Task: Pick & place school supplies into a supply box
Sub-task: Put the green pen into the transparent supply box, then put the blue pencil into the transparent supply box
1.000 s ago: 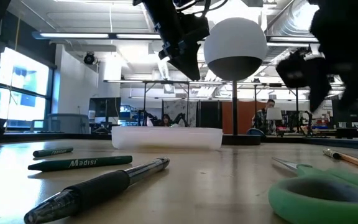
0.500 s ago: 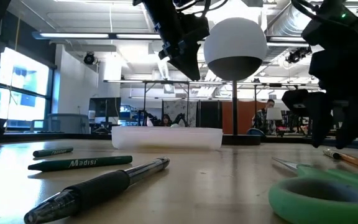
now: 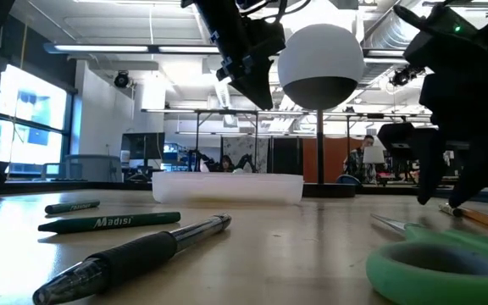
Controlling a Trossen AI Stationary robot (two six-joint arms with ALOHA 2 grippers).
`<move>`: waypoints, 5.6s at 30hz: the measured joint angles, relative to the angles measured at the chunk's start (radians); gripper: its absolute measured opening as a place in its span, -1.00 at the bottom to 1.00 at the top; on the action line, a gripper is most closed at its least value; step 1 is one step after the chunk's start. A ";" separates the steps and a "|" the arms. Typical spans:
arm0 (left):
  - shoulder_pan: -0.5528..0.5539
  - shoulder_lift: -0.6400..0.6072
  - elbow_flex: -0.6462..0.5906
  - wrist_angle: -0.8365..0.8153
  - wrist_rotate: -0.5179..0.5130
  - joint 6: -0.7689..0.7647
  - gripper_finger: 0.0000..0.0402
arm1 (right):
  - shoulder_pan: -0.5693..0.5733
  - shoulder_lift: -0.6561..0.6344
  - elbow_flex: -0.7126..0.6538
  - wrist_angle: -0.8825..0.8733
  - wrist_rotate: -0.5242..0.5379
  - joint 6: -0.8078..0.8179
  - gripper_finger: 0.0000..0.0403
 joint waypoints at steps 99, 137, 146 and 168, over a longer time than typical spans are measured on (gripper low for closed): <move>-0.623 -0.282 0.000 -0.410 -0.320 -0.742 -0.42 | 0.288 0.734 0.335 0.682 -0.549 -0.298 -0.89; -0.622 -0.282 0.000 -0.412 -0.523 -0.742 -0.42 | -0.300 0.777 0.805 0.412 -0.063 -0.028 -0.95; -0.622 -0.282 0.000 -0.411 -0.524 -0.742 -0.42 | -0.330 0.777 0.806 0.385 0.028 0.099 -0.84; -0.622 -0.281 0.000 -0.411 -0.518 -0.771 -0.42 | -0.100 0.333 0.773 -0.240 -0.099 0.010 -0.65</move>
